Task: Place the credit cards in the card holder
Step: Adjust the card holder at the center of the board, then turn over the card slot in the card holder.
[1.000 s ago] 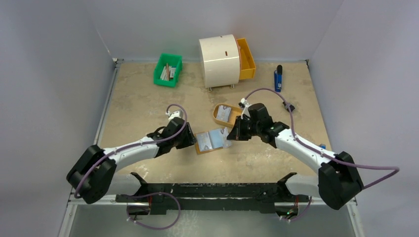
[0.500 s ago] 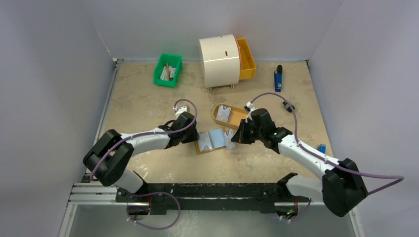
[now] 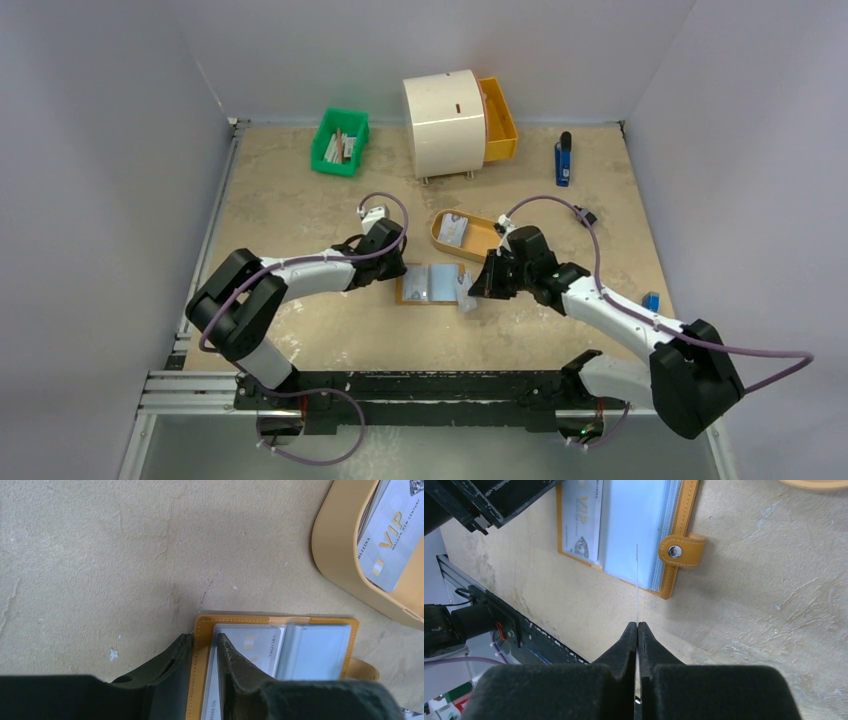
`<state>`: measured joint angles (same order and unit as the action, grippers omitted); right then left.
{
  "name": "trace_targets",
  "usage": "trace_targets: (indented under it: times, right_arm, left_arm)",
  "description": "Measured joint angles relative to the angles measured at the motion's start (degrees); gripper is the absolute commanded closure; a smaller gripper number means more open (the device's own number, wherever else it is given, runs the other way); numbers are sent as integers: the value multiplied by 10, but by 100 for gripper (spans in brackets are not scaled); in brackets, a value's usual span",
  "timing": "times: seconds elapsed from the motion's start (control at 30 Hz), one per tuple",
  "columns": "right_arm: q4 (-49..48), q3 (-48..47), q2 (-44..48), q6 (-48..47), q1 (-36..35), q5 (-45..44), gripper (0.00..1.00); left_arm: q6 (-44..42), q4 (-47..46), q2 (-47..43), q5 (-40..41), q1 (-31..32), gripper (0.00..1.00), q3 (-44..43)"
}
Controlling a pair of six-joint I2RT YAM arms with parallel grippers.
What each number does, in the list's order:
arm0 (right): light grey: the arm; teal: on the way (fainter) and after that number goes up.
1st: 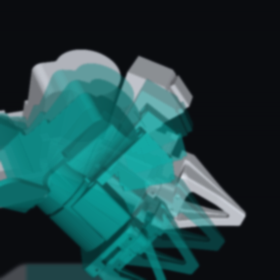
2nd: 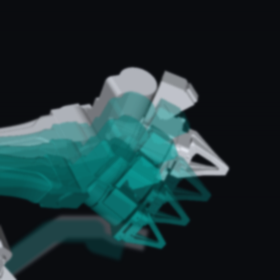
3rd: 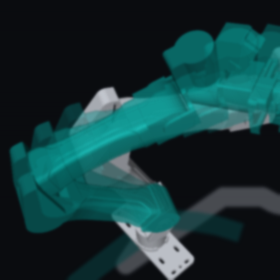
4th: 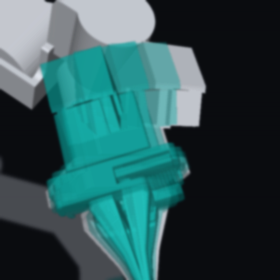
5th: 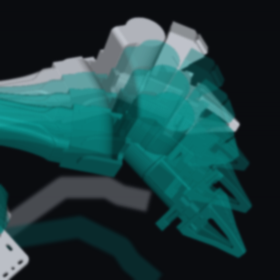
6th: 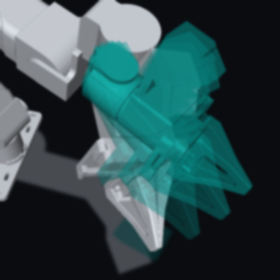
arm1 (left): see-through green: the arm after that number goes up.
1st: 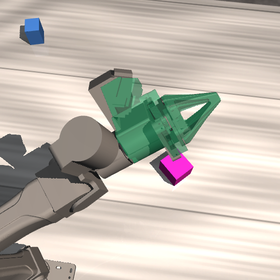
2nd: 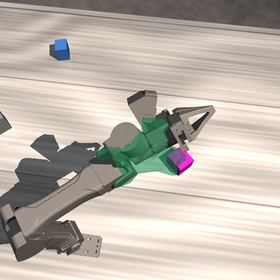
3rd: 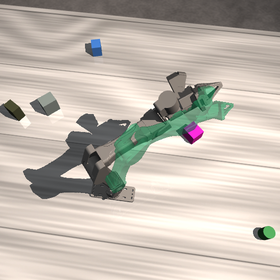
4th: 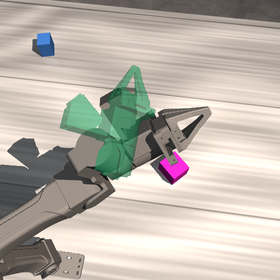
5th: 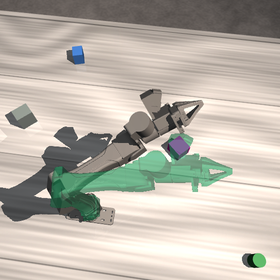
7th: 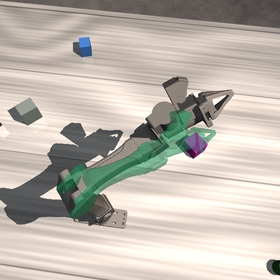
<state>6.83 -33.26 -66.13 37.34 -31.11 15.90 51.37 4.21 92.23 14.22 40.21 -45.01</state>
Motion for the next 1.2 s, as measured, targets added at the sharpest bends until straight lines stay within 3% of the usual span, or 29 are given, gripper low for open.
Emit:
trace_targets:
  times: [0.23,0.37,0.63,0.97,1.2]
  right_arm:
    - [-3,0,-31,6,0,3,100]
    - [-3,0,-56,10,0,4,100]
    - [-31,0,-79,21,0,24,100]
    - [-52,-3,-108,30,0,46,100]
    - [-55,-3,-108,30,0,47,100]
  left_arm:
    - [0,11,-28,4,0,57,6]
    - [0,17,-90,6,1,54,19]
    - [0,21,-122,-5,43,53,17]
    - [-1,31,-37,-7,104,54,-29]
    - [-5,46,10,-3,106,62,-59]
